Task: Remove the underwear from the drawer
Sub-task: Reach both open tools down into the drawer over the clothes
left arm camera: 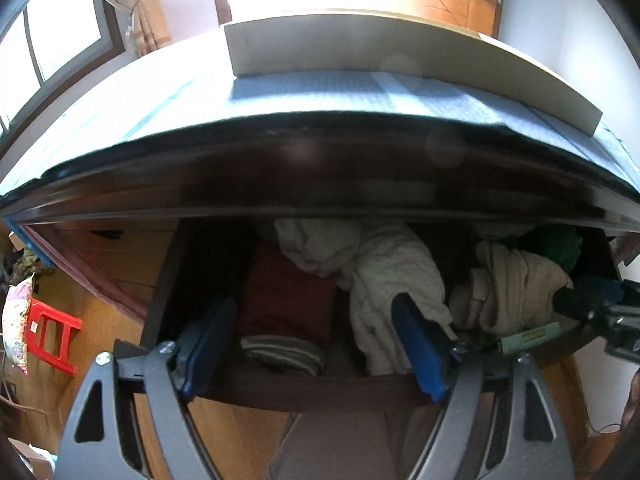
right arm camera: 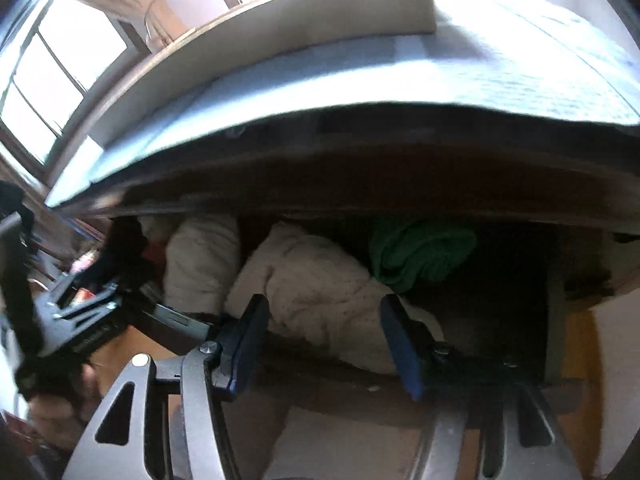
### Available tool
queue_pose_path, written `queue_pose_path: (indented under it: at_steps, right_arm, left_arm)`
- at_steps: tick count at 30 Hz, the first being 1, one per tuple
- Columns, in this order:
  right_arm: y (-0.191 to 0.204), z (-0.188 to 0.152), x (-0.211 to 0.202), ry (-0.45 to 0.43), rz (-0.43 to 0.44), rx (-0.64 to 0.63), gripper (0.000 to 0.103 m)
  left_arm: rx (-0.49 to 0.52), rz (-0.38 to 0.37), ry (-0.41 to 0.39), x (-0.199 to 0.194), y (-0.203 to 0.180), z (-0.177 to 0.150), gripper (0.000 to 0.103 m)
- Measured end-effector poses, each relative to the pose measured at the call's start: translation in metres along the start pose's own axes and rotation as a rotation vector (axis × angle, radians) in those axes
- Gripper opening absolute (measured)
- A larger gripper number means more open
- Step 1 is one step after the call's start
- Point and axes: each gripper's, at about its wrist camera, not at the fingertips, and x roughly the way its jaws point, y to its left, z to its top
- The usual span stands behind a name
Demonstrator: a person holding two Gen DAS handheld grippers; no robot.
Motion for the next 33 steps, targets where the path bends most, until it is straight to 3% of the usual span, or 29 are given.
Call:
queue_pose_path:
  at_steps: [4,11,13,14,21,33]
  right_arm:
    - [0.004,-0.001,0.0,-0.009,-0.06,-0.005,0.061]
    - [0.013,-0.017,0.002,-0.076,-0.092,-0.021,0.065]
    - [0.017,-0.017,0.005,-0.078,-0.096,-0.02,0.066]
    - [0.017,-0.015,0.009,-0.079,-0.098,-0.018,0.068]
    - [0.025,-0.023,0.018,-0.146,-0.093,-0.034,0.095]
    - [0.013,-0.011,0.016,-0.158,-0.127,-0.026,0.095]
  left_arm:
    - [0.002,-0.01,-0.001,0.001,0.005,0.001,0.079]
    - [0.008,-0.037,0.017,0.003,0.01,-0.001,0.078]
    - [0.01,-0.014,0.014,0.006,0.011,-0.004,0.074]
    - [0.013,0.021,0.009,0.009,0.011,-0.005,0.072]
    - [0.0,0.023,0.04,0.025,0.02,-0.01,0.071]
    - [-0.001,0.02,0.031,0.03,0.027,-0.015,0.071]
